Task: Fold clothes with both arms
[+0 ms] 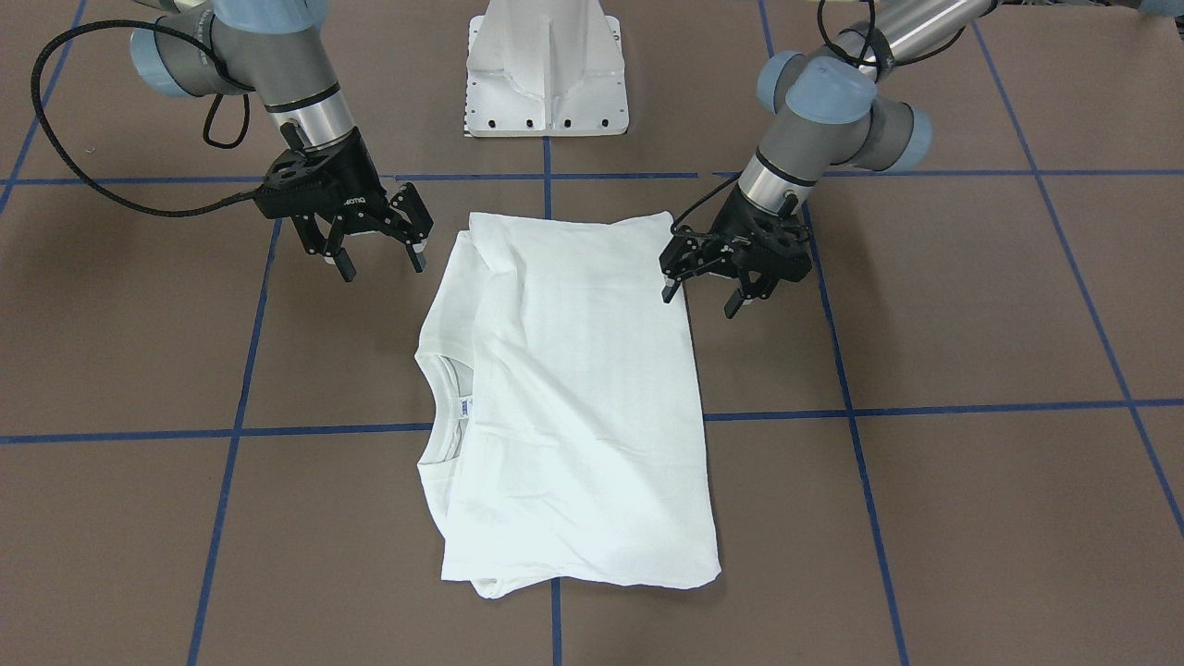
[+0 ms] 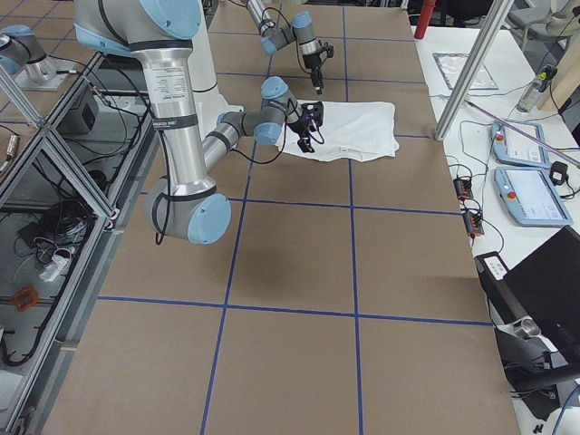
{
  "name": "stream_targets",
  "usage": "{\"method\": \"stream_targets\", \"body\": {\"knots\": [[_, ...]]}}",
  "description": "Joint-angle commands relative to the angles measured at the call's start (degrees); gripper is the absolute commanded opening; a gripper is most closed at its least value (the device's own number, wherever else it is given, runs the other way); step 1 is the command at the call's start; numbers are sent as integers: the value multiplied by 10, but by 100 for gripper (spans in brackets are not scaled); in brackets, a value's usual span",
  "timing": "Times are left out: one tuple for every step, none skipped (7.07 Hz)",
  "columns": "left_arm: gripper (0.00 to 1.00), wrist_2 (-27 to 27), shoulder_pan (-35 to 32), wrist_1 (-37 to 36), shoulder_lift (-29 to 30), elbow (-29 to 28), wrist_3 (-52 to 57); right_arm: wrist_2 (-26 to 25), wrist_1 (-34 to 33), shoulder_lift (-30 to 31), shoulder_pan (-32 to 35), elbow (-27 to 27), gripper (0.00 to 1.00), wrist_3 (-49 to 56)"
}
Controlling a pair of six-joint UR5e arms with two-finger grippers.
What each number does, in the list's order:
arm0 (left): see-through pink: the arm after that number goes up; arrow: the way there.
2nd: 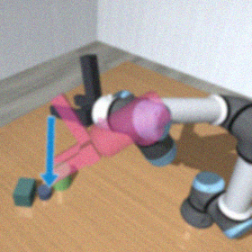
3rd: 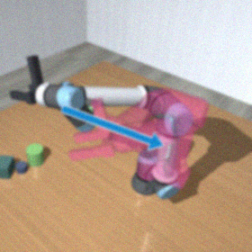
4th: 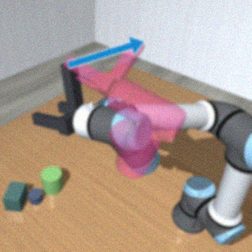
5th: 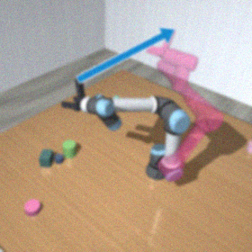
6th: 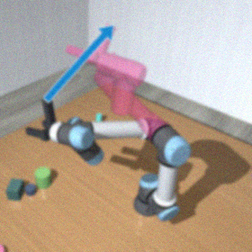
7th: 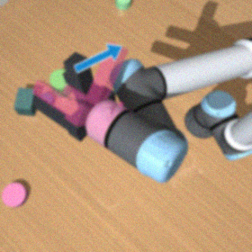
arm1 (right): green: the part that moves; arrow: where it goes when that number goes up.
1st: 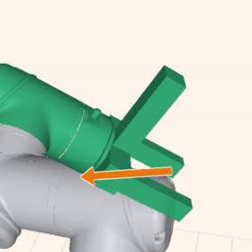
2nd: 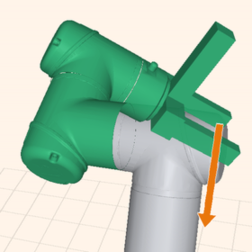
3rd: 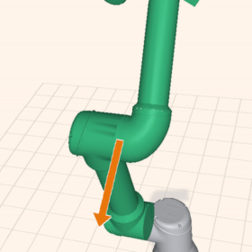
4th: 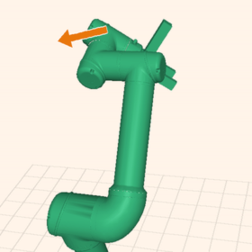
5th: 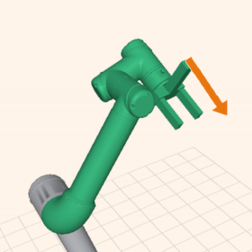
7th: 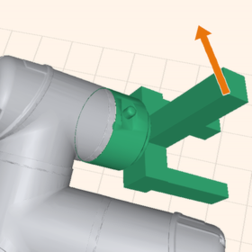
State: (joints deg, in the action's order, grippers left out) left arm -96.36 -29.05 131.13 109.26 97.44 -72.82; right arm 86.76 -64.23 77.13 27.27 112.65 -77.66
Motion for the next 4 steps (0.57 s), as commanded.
{"method": "stream_targets", "body": {"knots": [[89,28,50,-34,-10,28,-30,0,9,7,-1,-1,100,0],[79,28,67,-87,-11,62,-30,-1,9,7,-1,-1,100,0],[78,29,84,-125,-11,83,-31,-1,9,7,-1,-1,100,-1],[78,42,99,-129,-12,82,-39,-1,9,6,-1,-1,100,-1]]}}
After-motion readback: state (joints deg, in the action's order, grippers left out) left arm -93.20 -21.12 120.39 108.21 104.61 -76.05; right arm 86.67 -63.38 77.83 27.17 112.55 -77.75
